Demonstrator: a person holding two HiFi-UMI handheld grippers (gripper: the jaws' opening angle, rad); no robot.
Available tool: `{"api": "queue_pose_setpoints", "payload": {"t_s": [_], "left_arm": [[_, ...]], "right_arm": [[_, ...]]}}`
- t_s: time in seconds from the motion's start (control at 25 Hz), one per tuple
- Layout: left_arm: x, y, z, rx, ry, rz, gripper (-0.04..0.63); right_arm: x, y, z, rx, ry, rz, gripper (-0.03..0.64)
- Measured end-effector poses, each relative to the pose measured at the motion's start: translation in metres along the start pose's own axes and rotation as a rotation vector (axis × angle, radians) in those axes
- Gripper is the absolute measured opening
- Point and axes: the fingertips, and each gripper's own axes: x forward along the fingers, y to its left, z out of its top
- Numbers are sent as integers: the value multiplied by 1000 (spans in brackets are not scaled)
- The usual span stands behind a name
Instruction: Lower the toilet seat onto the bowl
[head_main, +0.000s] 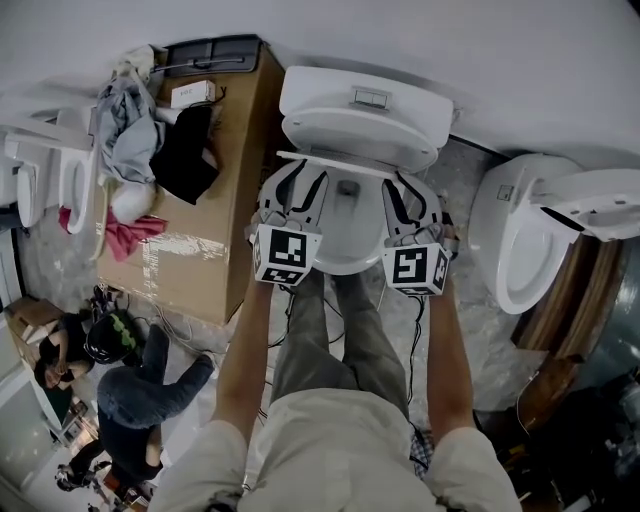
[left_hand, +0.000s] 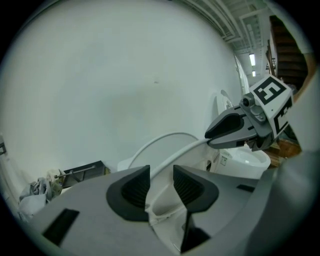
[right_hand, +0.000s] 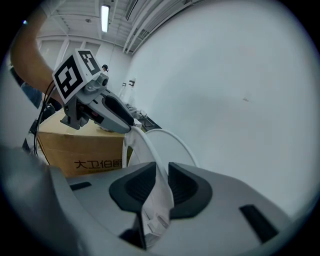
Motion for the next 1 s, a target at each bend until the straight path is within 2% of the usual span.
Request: {"api": "queue_pose_setpoints", "payload": {"t_s": [0.48,1.0], "left_arm": [[-30,-18,-25,21,23,-22,160],[-56,-41,-61,58,33,-113,163]], "right_arm": [[-28,41,-12,6,34,24,95],[-50,82,-30,44,86,-3,107]]}}
